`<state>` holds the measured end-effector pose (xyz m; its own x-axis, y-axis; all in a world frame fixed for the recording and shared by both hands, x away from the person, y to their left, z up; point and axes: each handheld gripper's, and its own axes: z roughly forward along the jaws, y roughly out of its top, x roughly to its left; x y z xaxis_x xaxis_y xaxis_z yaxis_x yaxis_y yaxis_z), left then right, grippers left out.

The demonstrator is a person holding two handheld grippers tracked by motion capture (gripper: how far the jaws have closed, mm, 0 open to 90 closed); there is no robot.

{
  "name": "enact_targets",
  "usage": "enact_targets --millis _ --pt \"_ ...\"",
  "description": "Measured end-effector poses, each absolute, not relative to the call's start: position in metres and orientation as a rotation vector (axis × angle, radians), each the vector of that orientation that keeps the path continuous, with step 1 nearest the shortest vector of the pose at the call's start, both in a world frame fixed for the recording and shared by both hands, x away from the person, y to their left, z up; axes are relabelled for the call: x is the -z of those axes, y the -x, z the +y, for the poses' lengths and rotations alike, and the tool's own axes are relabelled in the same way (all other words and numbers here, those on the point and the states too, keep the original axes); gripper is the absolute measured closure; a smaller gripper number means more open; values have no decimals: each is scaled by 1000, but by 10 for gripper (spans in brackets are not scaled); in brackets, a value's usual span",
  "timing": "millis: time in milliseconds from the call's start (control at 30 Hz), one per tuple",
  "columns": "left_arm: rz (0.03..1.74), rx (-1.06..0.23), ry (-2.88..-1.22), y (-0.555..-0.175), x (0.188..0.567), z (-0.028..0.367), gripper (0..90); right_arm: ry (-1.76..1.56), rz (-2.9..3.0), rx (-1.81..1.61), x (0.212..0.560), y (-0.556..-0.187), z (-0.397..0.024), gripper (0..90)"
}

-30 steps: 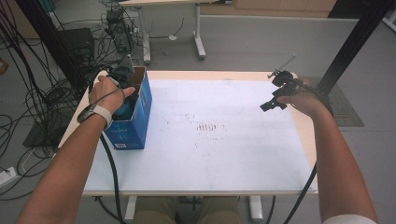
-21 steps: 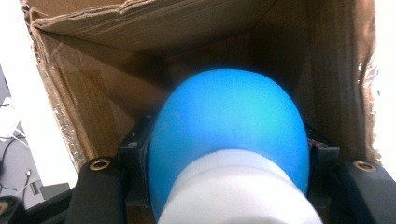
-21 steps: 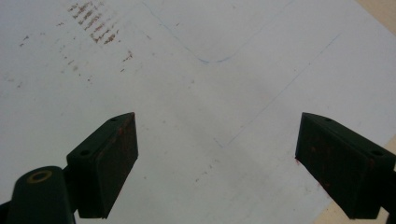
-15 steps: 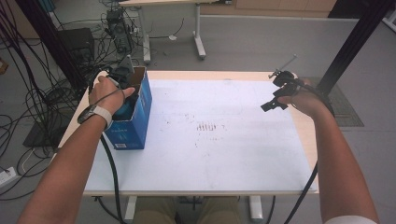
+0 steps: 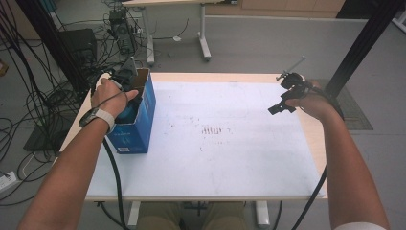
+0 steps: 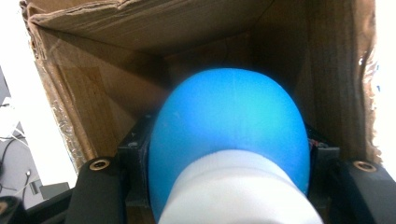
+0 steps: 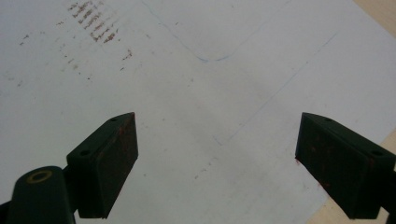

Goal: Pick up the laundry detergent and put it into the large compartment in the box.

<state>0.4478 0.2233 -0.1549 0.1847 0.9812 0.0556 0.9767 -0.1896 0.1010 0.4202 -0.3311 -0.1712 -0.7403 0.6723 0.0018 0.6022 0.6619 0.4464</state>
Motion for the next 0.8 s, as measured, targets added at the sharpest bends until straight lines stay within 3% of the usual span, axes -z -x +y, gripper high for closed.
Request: enact_targets --millis 800 --pt "1966 -172 -2391 -448 156 223 370 -1048 2712 -637 171 -419 -330 132"
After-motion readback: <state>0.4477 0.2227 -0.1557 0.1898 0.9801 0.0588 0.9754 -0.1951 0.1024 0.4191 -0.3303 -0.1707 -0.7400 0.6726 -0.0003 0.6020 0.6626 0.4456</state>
